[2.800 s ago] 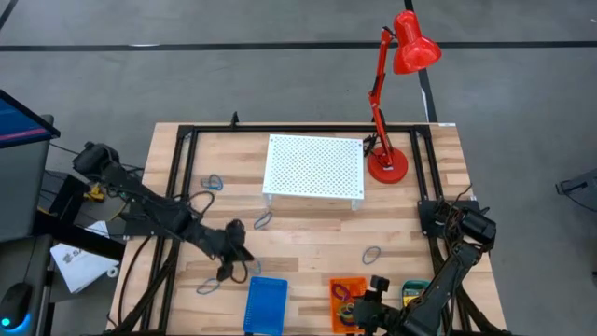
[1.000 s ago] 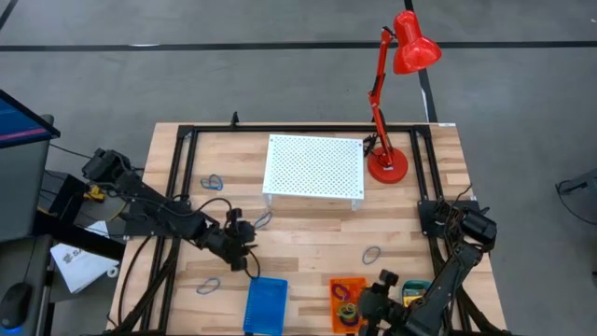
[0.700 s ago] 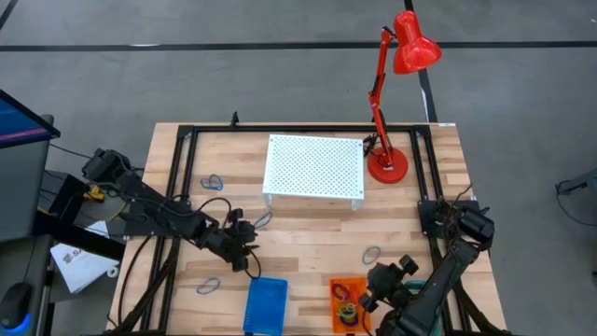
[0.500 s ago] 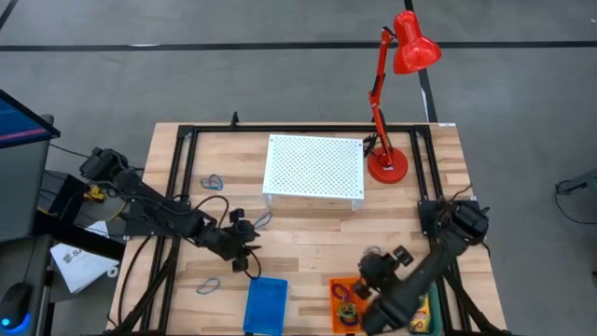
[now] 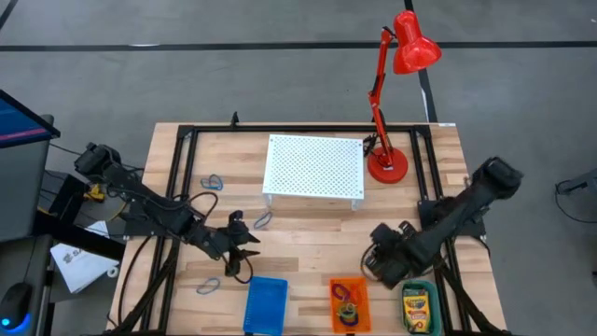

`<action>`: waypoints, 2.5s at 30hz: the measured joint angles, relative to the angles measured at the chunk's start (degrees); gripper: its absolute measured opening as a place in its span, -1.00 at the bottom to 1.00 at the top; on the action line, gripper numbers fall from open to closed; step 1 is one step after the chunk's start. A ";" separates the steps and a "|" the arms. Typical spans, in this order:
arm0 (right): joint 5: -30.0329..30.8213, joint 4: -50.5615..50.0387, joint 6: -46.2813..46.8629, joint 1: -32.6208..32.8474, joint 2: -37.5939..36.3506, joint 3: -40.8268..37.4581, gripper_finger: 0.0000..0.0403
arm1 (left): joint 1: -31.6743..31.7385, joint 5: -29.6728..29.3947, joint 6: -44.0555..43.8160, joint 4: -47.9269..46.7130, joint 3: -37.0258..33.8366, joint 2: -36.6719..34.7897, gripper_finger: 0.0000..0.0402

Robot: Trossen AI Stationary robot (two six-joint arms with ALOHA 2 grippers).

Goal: Pick & Place Office Desk Supplies
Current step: Put the blue rubber band into the blue bin

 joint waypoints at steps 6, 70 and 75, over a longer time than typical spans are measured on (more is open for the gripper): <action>-2.64 17.46 5.67 0.52 -9.48 -16.63 -0.36 | 0.00 -0.02 1.25 0.77 0.02 -1.86 -0.23; 27.92 74.79 -94.20 -5.16 17.39 11.20 -1.00 | 4.66 6.67 26.54 47.58 0.00 16.32 -0.01; 29.19 74.62 -94.53 -4.80 17.39 11.20 -1.00 | 4.66 9.69 25.00 51.91 0.00 17.84 -0.01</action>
